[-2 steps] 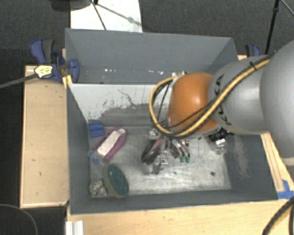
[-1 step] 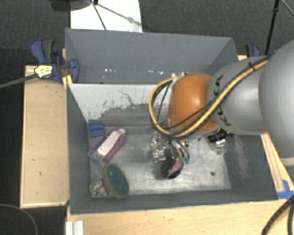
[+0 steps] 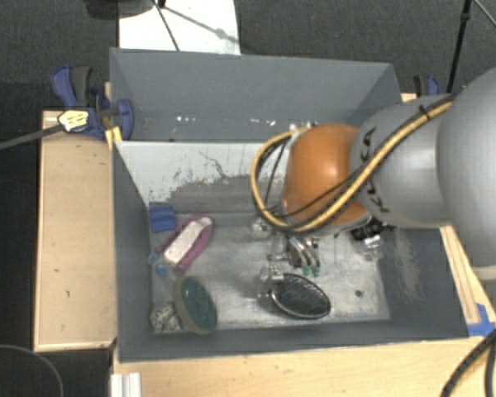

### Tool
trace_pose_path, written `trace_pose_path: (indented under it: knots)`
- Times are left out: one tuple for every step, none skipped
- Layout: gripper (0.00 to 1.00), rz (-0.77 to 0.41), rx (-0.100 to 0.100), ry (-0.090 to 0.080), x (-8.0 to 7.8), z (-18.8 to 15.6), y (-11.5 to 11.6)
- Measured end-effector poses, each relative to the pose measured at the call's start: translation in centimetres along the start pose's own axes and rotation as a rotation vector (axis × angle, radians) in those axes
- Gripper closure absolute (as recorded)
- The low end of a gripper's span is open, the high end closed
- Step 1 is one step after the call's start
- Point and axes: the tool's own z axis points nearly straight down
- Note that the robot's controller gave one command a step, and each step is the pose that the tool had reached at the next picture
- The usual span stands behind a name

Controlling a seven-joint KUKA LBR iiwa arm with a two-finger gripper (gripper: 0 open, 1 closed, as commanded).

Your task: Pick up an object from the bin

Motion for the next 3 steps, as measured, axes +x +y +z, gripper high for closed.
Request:
trace_pose_path:
  knots:
    - [0.00,-0.172,0.003,0.004,5.6,-1.9,-6.2]
    - [0.00,-0.403,0.003,0.002,3.8,1.7,-14.7]
    - [0.00,-0.455,0.003,-0.004,5.4,1.5,-22.1]
